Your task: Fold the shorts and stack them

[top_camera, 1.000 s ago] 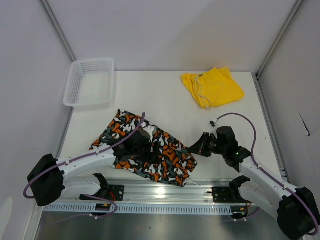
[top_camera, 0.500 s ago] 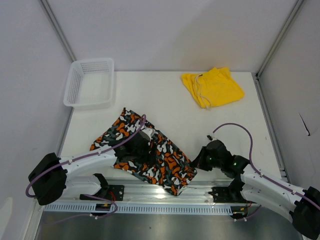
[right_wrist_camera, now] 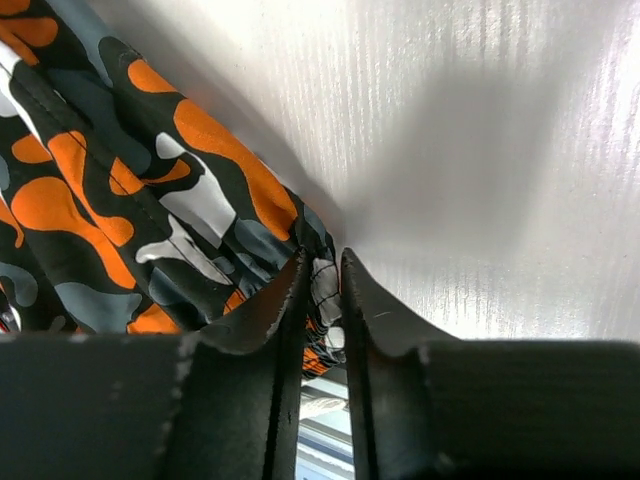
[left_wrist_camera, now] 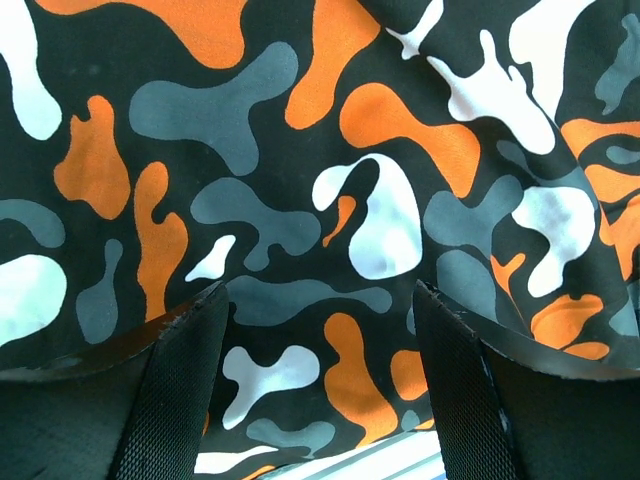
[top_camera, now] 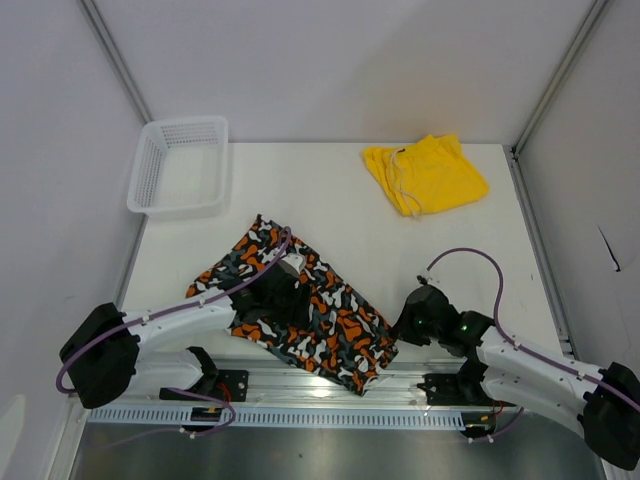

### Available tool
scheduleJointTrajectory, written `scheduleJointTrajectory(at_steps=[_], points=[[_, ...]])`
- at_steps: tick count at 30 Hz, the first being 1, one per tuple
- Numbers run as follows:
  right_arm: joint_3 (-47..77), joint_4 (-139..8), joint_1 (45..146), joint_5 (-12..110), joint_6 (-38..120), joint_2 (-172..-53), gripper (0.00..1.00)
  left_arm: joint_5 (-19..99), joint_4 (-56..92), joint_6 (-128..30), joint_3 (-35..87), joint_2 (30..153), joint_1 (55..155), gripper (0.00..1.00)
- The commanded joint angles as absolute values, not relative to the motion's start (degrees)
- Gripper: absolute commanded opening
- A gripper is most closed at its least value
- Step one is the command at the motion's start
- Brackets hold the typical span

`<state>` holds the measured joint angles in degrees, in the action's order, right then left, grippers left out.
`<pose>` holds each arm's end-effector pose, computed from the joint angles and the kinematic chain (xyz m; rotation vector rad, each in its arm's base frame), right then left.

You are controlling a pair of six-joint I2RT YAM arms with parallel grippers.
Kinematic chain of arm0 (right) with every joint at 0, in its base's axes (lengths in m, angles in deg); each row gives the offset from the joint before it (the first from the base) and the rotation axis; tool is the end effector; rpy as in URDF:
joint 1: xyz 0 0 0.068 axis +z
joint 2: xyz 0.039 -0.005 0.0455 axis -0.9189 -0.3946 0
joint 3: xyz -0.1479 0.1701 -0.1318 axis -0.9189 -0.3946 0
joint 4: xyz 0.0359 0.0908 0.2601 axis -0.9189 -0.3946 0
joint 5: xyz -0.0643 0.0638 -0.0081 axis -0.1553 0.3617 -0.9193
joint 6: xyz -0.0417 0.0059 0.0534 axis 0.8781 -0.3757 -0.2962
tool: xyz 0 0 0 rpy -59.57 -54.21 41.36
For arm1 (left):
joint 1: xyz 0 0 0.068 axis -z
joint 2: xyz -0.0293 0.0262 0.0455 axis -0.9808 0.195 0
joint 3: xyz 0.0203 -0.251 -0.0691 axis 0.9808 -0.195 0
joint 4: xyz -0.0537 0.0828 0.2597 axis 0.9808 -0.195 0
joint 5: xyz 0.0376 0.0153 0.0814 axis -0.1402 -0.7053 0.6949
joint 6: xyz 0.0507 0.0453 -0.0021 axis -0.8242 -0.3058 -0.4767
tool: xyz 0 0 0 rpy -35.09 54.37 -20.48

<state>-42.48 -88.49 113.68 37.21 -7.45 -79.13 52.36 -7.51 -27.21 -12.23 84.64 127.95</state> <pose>0.1290 0.1324 0.1191 0.2161 2.6094 0.6178 0.1630 -0.1833 0.1374 0.3493 2.6275 -0.4251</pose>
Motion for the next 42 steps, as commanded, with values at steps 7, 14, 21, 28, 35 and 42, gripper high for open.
scheduleJointTrajectory(at_steps=[7, 14, 21, 28, 35, 42], points=[[-41.84, -89.66, 115.01, 39.79, -5.91, -75.59, 0.49, 52.7, -4.84, -27.9, -12.92, 86.32, 127.18, 0.77], [-43.78, -86.14, 115.54, 44.98, -6.7, -78.57, 0.57, 52.35, -4.75, -27.81, -13.01, 86.05, 127.1, 0.76], [-47.29, -80.97, 116.24, 48.31, -9.33, -79.8, 0.54, 52.26, -4.83, -27.64, -13.01, 85.44, 127.1, 0.76], [-49.14, -78.67, 116.42, 50.07, -10.22, -80.33, 0.2, 52.08, -4.31, -27.64, -13.62, 85.52, 127.01, 0.76], [-44.58, -78.76, 114.93, 48.94, -6.27, -85.15, 0.0, 51.21, -3.69, -27.37, -13.89, 84.56, 127.01, 0.76], [-32.28, -77.1, 105.18, 52.09, 4.79, -101.06, 0.0, 50.41, -7.02, -27.72, -10.82, 80.44, 127.01, 0.76]])
